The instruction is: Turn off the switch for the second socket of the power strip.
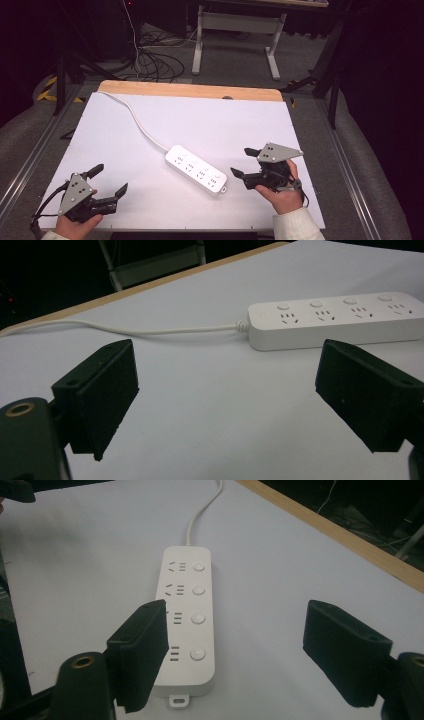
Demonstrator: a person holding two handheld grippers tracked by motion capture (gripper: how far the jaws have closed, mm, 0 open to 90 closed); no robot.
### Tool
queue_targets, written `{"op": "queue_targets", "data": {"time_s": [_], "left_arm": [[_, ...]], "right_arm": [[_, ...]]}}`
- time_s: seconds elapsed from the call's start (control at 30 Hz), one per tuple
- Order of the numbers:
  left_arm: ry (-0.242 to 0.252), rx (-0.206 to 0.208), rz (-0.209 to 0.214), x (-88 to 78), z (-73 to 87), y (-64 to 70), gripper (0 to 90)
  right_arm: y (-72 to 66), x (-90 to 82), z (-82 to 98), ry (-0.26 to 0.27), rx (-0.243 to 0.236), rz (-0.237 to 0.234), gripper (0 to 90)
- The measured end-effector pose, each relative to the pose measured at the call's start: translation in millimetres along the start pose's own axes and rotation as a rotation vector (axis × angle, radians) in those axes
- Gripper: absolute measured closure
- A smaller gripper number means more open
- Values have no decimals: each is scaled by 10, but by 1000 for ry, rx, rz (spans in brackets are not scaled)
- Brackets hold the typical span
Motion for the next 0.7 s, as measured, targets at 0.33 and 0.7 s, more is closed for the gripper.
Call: {"op": "queue_targets", "data": {"time_s": [0.33,0.7], "left_arm": [[0,6,2,6,1,5,109],[1,9,-14,-28,13,-15,108]], "right_arm": [[-27,38,-79,-12,-52,12,382],[-36,201,-258,-31,-64,-17,390]]}}
Point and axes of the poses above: each handheld gripper's, and its own axes: x roughly forward along the jaws, z roughly out of its underside, y roughly to its right, the point moved 7 cm from there along x, roughly forward along the jaws
